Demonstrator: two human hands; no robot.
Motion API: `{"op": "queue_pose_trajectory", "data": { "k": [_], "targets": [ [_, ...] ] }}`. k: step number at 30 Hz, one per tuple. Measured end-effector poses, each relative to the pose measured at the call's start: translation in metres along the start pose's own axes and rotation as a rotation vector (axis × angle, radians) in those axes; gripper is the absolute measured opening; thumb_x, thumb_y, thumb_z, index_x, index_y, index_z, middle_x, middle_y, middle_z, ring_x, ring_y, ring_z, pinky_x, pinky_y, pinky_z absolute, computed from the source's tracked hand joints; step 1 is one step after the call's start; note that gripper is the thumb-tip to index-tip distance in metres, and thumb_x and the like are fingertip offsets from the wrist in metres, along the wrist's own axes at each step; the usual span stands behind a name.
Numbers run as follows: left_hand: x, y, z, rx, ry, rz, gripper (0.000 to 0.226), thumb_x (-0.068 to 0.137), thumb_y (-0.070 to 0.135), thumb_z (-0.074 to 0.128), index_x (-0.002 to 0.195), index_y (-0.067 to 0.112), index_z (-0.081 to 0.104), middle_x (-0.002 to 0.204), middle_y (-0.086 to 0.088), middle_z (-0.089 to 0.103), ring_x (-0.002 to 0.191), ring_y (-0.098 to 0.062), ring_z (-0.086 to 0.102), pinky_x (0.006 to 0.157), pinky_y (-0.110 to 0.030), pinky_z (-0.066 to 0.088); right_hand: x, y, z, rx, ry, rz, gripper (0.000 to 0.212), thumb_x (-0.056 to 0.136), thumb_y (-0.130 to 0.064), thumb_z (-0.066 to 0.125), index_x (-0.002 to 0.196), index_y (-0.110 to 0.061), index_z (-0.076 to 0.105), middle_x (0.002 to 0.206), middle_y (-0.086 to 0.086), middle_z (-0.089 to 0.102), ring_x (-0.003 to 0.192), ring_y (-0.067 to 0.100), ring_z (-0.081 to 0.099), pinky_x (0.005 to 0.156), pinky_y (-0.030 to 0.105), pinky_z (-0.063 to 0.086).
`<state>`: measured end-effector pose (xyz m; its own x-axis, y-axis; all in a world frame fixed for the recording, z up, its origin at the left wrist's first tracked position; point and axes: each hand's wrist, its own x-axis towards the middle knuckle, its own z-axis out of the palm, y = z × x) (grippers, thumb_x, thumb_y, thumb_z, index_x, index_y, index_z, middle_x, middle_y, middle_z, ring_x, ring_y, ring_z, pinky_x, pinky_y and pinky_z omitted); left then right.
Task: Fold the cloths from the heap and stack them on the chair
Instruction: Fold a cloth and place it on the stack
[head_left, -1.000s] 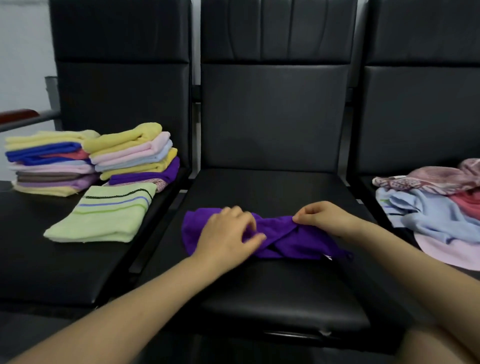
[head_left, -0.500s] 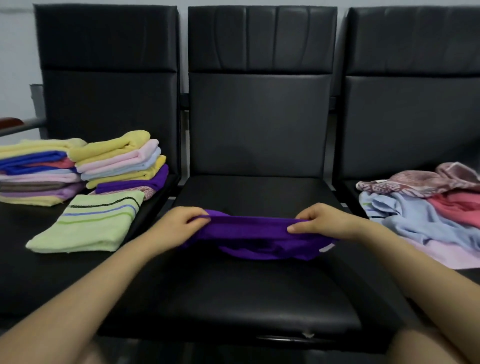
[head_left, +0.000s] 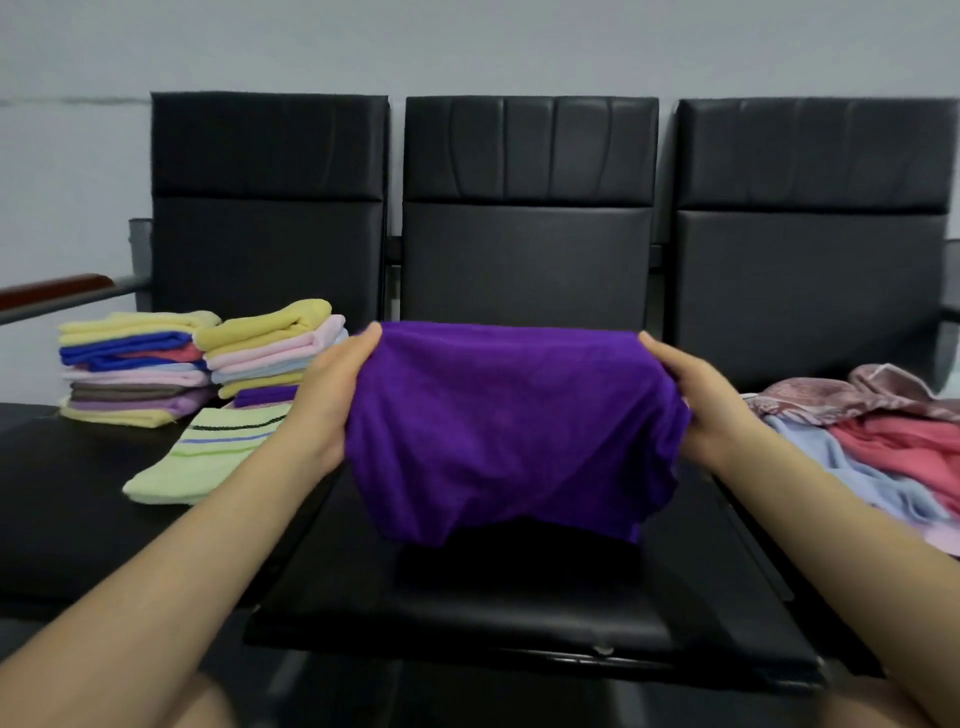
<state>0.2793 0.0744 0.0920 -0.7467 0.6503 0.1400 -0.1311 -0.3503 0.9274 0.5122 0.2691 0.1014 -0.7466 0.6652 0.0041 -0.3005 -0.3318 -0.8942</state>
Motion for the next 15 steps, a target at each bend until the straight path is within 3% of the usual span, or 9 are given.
{"op": "queue_pose_trajectory", "data": {
  "k": [2,6,7,10,13,15],
  "targets": [
    [0.000,0.017,0.011,-0.062,-0.031,-0.013,0.028,0.090,0.040,0.065,0.104,0.016,0.065,0.085,0.000,0.066,0.074,-0.014,0.064,0.072,-0.029,0.051,-0.008,-0.012,0.014,0.116,-0.004,-0.074,0.023,0.088,-0.027,0.060,0.089,-0.008,0.072,0.093,0.005,0.070,0.080,0.017,0.070,0.070,0.027,0.059],
    [0.003,0.036,0.028,-0.100,-0.125,-0.054,0.025,0.094,0.041,0.057,0.084,0.020,0.064,0.072,0.005,0.066,0.065,-0.010,0.065,0.064,-0.023,0.052,-0.007,-0.027,0.025,0.217,0.027,-0.229,0.060,0.101,-0.023,0.046,0.047,-0.011,0.071,0.058,0.000,0.067,0.051,0.011,0.066,0.047,0.017,0.050],
    [0.006,0.038,0.030,-0.096,-0.140,-0.063,0.025,0.094,0.041,0.056,0.083,0.019,0.064,0.071,0.005,0.066,0.064,-0.010,0.065,0.064,-0.023,0.052,-0.003,-0.029,0.022,0.224,0.026,-0.237,0.060,0.101,-0.023,0.046,0.047,-0.012,0.070,0.056,-0.001,0.066,0.049,0.010,0.064,0.046,0.017,0.050],
    [0.022,0.034,0.033,-0.010,-0.098,-0.020,0.019,0.093,0.034,0.061,0.086,0.017,0.066,0.077,0.001,0.068,0.070,-0.014,0.064,0.068,-0.026,0.051,0.016,-0.023,0.015,0.198,0.018,-0.135,0.038,0.099,-0.027,0.050,0.071,-0.009,0.068,0.066,0.000,0.066,0.055,0.010,0.064,0.050,0.018,0.052],
    [0.059,-0.001,0.016,0.503,0.059,0.150,0.016,0.093,0.029,0.062,0.091,0.015,0.069,0.095,-0.007,0.070,0.090,-0.020,0.064,0.082,-0.032,0.050,0.043,0.000,-0.013,-0.095,0.207,-0.036,0.025,0.095,-0.026,0.058,0.077,-0.010,0.064,0.064,0.001,0.067,0.053,0.011,0.063,0.054,0.019,0.052],
    [0.080,-0.039,-0.002,0.932,0.110,0.210,0.019,0.094,0.027,0.060,0.098,0.012,0.070,0.102,-0.010,0.070,0.099,-0.024,0.063,0.087,-0.034,0.047,0.062,0.023,-0.042,-0.518,0.330,-0.042,0.021,0.092,-0.023,0.064,0.075,-0.011,0.062,0.063,0.000,0.060,0.054,0.009,0.055,0.053,0.018,0.043]
  ]
}}
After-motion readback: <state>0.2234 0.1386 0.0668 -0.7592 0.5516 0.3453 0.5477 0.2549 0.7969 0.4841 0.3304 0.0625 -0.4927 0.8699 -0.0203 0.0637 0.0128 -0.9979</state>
